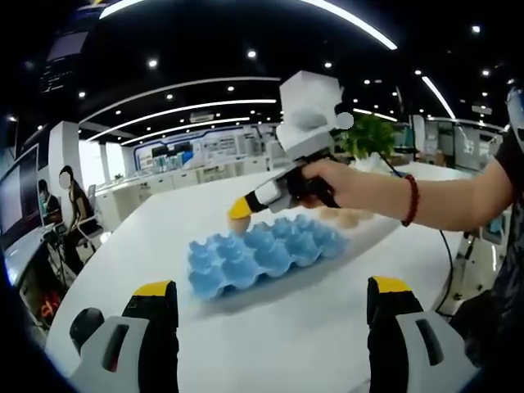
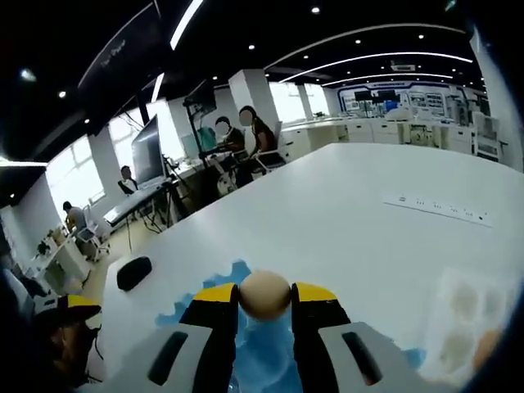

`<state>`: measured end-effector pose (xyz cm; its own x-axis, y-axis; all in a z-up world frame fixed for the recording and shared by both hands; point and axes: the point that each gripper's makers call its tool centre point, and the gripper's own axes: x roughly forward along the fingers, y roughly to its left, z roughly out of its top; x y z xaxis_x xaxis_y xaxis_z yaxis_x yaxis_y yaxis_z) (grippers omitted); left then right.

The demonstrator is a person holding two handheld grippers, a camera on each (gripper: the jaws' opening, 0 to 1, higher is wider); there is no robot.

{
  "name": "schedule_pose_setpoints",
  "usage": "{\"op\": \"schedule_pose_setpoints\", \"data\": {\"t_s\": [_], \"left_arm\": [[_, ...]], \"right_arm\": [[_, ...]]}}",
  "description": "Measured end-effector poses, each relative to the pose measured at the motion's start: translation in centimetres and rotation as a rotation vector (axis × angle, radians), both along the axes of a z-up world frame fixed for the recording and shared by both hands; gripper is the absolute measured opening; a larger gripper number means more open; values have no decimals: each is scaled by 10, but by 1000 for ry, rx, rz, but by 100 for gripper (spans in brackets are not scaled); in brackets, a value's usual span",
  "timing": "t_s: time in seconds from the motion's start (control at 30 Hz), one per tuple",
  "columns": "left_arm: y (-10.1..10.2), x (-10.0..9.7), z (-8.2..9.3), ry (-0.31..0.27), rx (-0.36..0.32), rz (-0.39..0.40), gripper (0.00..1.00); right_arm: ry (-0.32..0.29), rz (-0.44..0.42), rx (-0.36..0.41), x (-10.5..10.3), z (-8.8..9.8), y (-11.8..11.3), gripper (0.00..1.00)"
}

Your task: Place the egg into an empty slot of the egg tray after lifting it from the table, then release the egg inside the slot.

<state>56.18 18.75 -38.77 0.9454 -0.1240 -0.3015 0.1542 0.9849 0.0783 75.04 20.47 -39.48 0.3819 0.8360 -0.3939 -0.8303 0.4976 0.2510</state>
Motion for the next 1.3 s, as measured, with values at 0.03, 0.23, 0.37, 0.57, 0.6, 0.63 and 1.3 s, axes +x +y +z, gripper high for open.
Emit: {"op": "schedule_pose_setpoints", "data": {"t_s": [0.03, 0.23, 0.37, 0.57, 0.6, 0.63, 1.3], "left_arm": [[0, -1, 0, 1, 0, 1, 98], [-4, -6, 3, 5, -3, 10, 98], [-4, -8, 5, 4, -1, 14, 98], [-2, -11, 6, 4, -2, 18, 98], [-2, -11, 6, 5, -3, 18, 98], [-1, -11, 6, 6, -4, 20, 98], [11, -19, 8, 14, -1, 45, 97]], "right_arm": [[-1, 6, 2, -1, 0, 2, 26], [-66, 40, -7, -10, 5, 9, 26], [-79, 58, -4, -17, 8, 14, 26], [-87, 85, 0, -29, 9, 21, 26], [-89, 88, -1, -29, 9, 24, 26], [-91, 92, 0, -29, 10, 27, 26], [-217, 245, -90, -40, -1, 58, 26]]}}
